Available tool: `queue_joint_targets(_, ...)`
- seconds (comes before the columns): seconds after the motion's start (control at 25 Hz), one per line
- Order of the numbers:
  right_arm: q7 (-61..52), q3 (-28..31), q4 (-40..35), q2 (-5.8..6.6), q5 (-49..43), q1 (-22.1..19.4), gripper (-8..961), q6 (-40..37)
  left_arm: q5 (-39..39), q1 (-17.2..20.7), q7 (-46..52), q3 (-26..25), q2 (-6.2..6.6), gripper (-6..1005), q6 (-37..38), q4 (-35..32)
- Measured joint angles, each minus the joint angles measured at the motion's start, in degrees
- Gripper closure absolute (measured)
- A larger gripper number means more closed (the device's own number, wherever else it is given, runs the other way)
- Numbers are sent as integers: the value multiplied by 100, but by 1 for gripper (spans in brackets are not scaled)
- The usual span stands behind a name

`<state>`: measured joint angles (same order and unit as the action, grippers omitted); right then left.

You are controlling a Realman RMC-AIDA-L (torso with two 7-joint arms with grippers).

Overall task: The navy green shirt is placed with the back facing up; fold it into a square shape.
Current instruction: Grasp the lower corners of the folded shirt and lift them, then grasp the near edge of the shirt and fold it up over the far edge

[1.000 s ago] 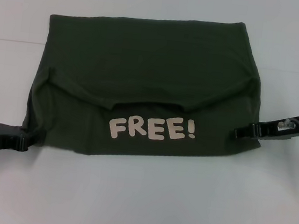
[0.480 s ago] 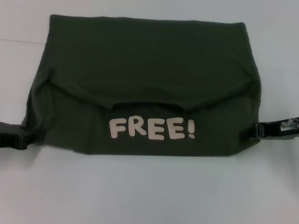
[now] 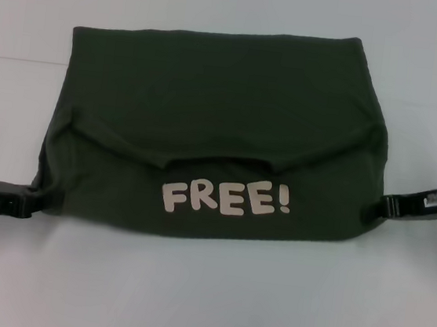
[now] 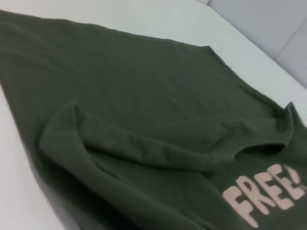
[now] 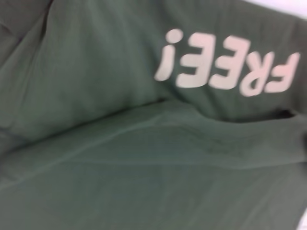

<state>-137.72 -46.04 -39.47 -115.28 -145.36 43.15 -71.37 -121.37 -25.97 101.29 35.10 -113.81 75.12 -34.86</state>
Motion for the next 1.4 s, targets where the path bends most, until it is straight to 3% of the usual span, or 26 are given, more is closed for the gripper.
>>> queue_joint_targets(0.24,583,332,0,172,80,-207,910,-1154,-655,-145,1085,-16,381,932,1150,-117)
queue_joint_targets(0.4,1121,378,0,221,88,-419,909,-1956,-1063,-165,1636,-30,464,932,1848,-348)
queue_joint_targets(0.56,1606,354,1,195,69,-674,910,-2681,-1358,-144,2036,-54,569,931,2571,-399)
queue_joint_targets(0.96,2750,247,71,182,-36,-1127,910,-3928,-2075,-103,2162,-246,625,931,3717,-358)
queue_joint_targets(1.24,2837,275,161,106,-132,-1132,909,-3790,-2215,10,2098,-283,584,932,3954,-338)
queue_joint_targets(1.4,2718,544,217,96,-89,-1087,909,-3671,-2196,-98,1952,-696,648,932,4053,-101)
